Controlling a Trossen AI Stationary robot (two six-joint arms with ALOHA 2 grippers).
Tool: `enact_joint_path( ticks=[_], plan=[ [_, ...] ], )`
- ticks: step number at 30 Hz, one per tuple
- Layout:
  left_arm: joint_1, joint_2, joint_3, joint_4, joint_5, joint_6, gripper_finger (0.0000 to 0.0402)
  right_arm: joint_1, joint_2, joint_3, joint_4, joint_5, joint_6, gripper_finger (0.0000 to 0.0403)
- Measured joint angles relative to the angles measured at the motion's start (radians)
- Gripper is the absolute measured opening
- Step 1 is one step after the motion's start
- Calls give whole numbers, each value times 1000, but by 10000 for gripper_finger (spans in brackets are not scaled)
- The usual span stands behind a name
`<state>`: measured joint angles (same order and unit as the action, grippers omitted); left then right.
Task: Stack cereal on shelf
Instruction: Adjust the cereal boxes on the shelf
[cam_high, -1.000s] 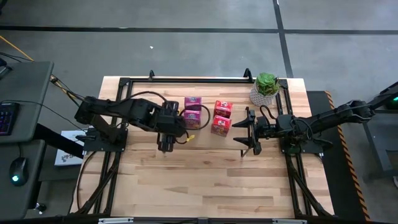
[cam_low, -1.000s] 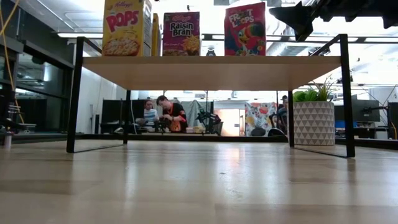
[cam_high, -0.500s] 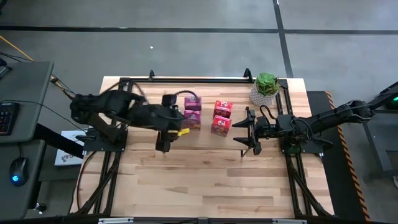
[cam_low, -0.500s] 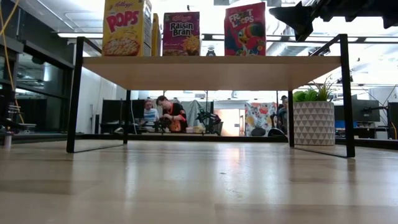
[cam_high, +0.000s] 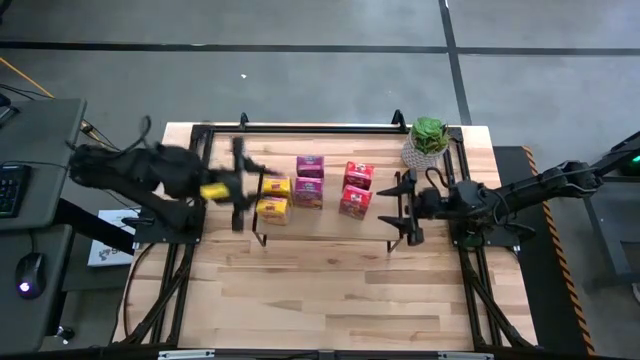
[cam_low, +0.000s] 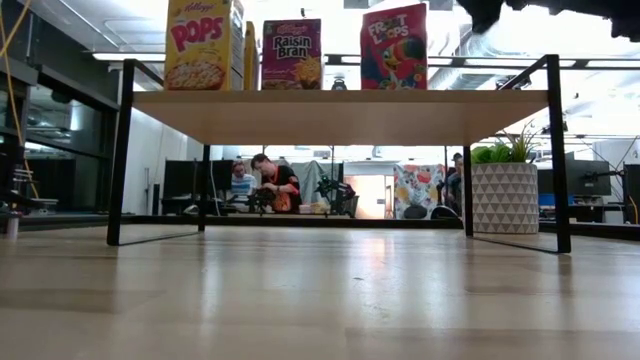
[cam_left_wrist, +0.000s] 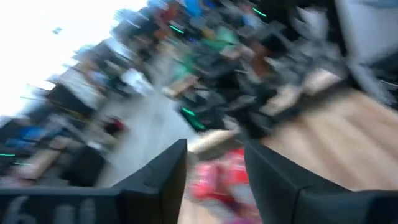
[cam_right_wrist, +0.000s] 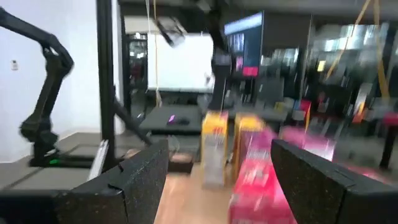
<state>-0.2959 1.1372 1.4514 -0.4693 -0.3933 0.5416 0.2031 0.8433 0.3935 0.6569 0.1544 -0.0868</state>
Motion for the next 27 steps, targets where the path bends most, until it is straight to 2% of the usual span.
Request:
enact_joint_path(
  ticks=[3, 5, 10, 14, 17, 20, 22, 27],
  plan=[
    [89, -144, -162, 184, 5, 74, 128, 0, -1, 0, 98, -1, -130, 275],
    [154, -230, -241, 268, 48, 106, 113, 0, 0, 0, 157, 3, -226, 275],
    [317, -361, -373, 315, 207, 102, 65, -22, -1, 0, 232, 89, -486, 275],
    [417, -375, -435, 318, 335, 88, 14, -98, 0, 0, 239, 185, -586, 275],
    [468, -350, -465, 314, 367, 124, 6, -183, 0, 4, 241, 208, -568, 275],
    [513, -322, -467, 326, 326, 105, 6, -286, 0, 68, 175, 222, -456, 275],
    [541, -316, -466, 336, 295, 77, 2, -356, 0, 147, 46, 220, -395, 275],
    [602, -318, -465, 338, 272, -47, 1, -499, 40, 435, -417, 208, -196, 275]
  ],
)
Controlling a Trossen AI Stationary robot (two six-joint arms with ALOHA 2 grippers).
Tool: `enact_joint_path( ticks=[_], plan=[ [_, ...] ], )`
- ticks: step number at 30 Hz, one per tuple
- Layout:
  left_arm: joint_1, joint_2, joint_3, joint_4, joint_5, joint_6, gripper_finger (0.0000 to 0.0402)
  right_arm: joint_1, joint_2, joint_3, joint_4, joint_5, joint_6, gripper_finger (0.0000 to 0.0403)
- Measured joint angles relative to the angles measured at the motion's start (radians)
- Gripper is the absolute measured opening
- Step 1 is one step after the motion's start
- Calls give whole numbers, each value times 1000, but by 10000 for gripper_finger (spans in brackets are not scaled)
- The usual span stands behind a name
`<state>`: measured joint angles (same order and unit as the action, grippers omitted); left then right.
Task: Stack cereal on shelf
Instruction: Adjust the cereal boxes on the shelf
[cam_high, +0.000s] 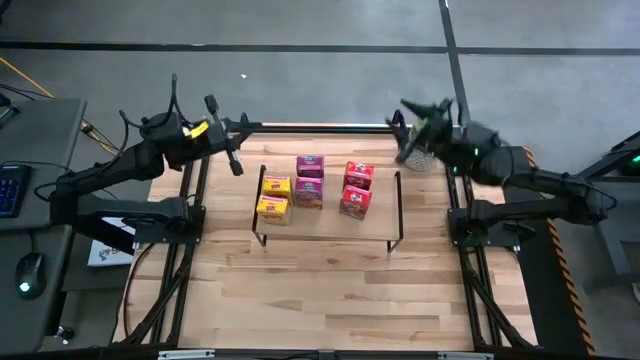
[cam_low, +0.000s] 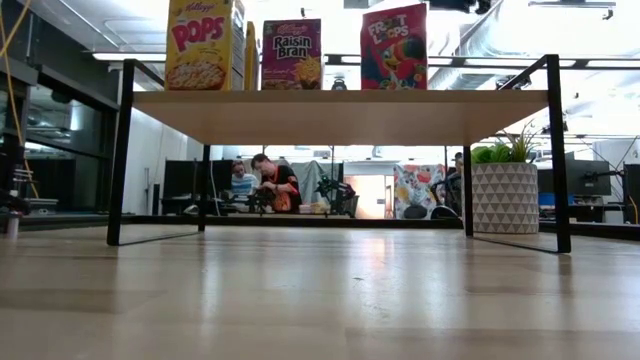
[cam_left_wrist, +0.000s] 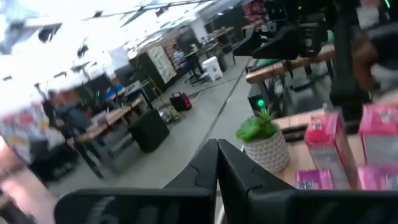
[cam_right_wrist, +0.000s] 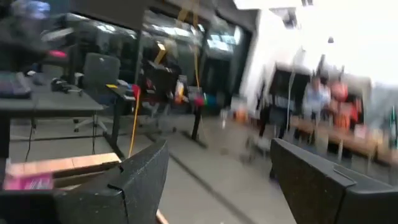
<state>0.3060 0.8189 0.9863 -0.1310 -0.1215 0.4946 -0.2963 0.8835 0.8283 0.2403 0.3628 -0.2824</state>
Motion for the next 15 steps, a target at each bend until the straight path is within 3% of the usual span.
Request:
enact_joint_path(
  ticks=[7, 11, 15],
  plan=[
    [17, -23, 0, -3, 3, -297, 1, -78, 135, 360, -362, -32, 411, 275],
    [15, -56, 1, -21, 71, -473, 0, -81, 207, 496, -431, -63, 728, 275],
    [15, -96, 2, -28, 117, -511, 0, -56, 277, 574, -389, -157, 866, 275]
  ],
)
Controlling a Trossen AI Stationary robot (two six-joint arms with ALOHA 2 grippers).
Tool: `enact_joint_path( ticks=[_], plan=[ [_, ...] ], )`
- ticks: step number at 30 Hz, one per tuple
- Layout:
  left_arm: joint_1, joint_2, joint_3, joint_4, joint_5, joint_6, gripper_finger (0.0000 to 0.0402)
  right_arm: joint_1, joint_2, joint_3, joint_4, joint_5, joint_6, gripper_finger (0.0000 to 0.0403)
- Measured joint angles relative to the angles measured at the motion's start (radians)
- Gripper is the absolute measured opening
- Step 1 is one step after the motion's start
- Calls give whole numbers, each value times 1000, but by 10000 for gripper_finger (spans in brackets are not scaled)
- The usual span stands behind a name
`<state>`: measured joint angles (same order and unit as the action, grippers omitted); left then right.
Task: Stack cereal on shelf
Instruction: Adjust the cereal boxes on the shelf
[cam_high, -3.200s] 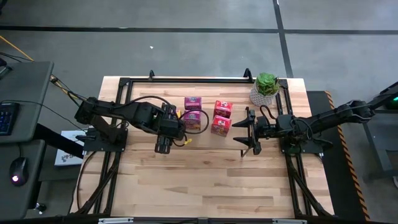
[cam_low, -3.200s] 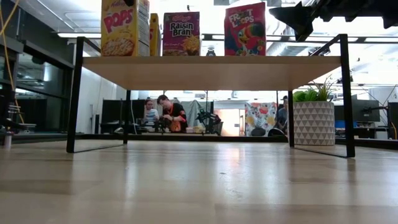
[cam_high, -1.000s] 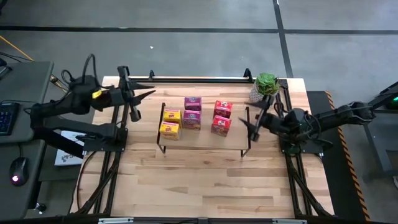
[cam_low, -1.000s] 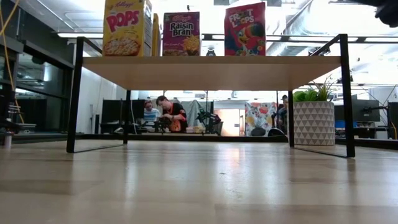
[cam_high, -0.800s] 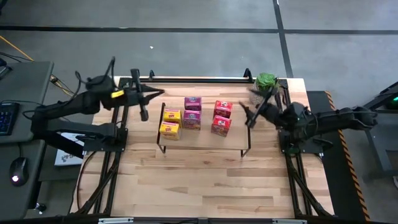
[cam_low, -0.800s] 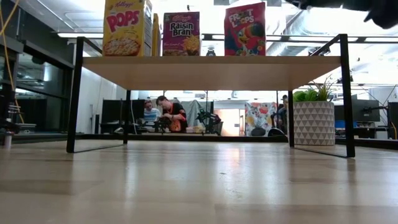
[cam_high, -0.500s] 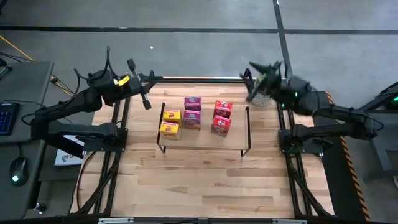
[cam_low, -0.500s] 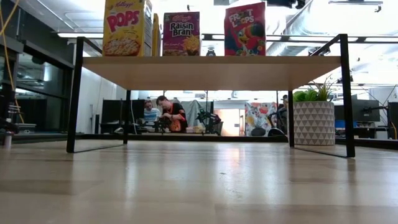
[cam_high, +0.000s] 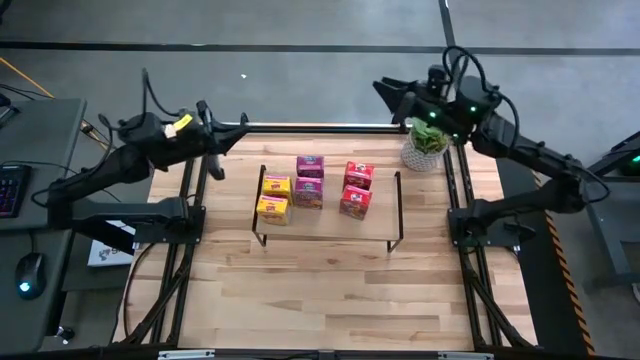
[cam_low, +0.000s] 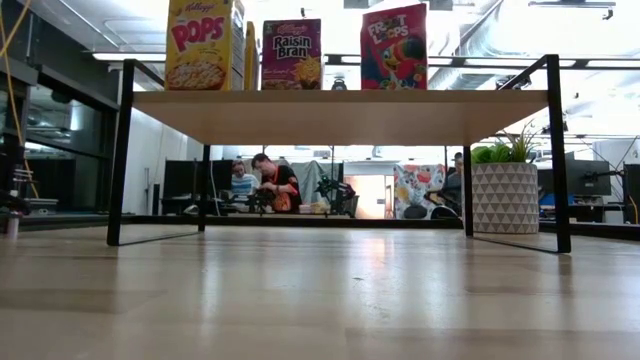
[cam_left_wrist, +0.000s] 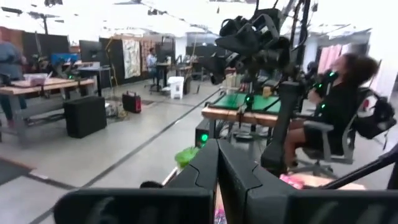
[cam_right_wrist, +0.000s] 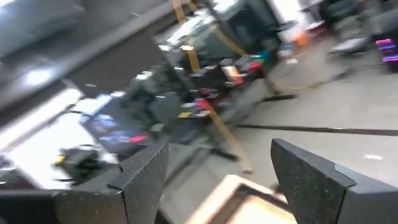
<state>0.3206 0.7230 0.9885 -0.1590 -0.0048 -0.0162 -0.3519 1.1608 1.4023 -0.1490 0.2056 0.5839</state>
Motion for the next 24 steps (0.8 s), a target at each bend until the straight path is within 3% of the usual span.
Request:
enact_joint_path(
  ticks=[9, 13, 18, 21, 24],
  plan=[
    [1, -36, 39, -58, 69, -50, 0, 117, 208, 20, 528, -18, -145, 275],
    [1, -36, 39, -88, 74, -126, 0, 129, 300, 22, 632, -19, -173, 275],
    [1, -37, 39, -102, 74, -164, 0, 74, 419, 210, 248, -88, -131, 253],
    [1, -35, 39, -101, 74, -166, 0, 43, 512, 420, -73, -152, -191, 198],
    [1, -33, 39, -99, 74, -196, 0, 10, 620, 622, -392, -222, -266, 113]
  ],
)
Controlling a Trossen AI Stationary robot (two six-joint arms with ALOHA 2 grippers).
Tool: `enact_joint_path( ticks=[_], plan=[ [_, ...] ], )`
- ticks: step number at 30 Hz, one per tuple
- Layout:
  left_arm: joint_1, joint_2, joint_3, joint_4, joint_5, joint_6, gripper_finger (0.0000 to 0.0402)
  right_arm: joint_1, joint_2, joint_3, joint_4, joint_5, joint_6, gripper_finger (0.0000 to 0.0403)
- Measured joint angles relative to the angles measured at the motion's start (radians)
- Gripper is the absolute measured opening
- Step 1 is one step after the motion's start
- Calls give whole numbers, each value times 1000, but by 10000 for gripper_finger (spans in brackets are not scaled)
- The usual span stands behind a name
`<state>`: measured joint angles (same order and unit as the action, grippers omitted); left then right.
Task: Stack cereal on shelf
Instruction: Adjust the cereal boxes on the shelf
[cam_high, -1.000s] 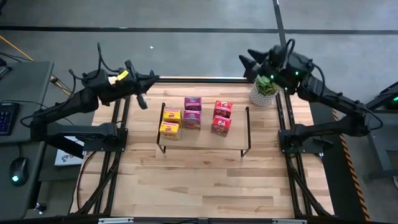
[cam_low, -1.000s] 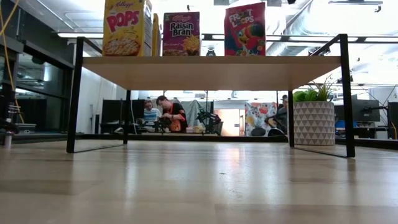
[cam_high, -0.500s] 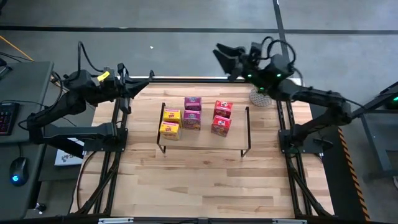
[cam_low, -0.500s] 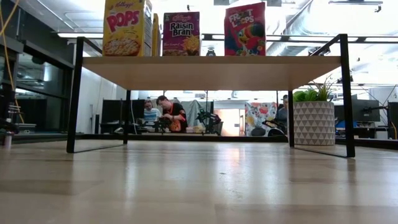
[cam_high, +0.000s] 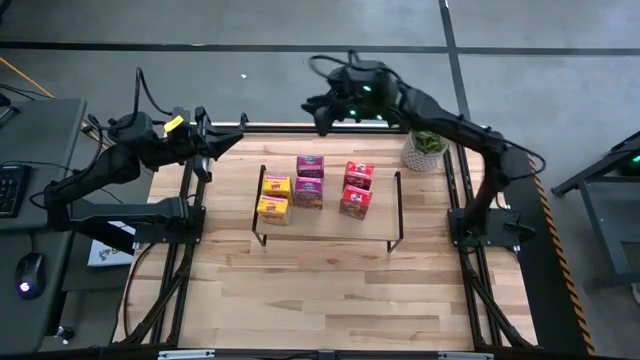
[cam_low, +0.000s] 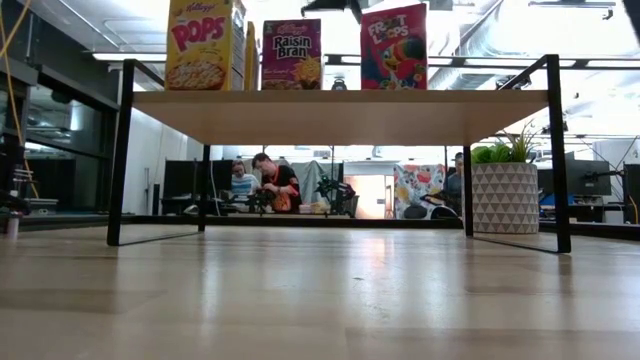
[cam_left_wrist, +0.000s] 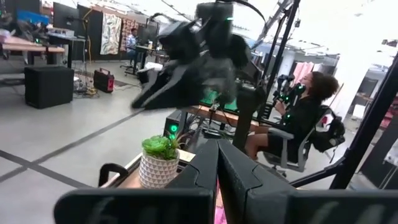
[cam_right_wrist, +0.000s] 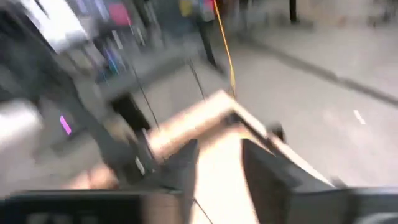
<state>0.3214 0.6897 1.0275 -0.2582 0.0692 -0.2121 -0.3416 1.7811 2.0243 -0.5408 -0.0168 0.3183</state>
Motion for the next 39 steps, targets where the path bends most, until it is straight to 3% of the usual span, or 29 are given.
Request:
enact_joint_path(
  ticks=[2, 4, 9, 11, 19, 23, 39],
  plan=[
    [0, 2, 0, 0, 0, -21, 0, -21, 67, 108, -167, -49, -42, 49],
    [0, 5, 0, 0, -1, -22, 0, -36, 121, 193, -285, -103, -78, 13],
    [0, 17, 0, 1, -4, -37, 0, -51, 236, 326, -509, -279, -96, 24],
    [0, 20, 0, 0, -5, -48, 0, -51, 266, 329, -558, -285, -99, 10],
    [-1, 41, 0, -12, -3, -9, 0, -45, 288, 269, -569, -281, -32, 1],
    [-1, 43, 0, -12, -2, 5, 0, -58, 284, 270, -619, -343, 35, 1],
    [-1, 45, 0, -14, -1, 57, 0, -34, 314, 269, -610, -299, 101, 0]
  ],
)
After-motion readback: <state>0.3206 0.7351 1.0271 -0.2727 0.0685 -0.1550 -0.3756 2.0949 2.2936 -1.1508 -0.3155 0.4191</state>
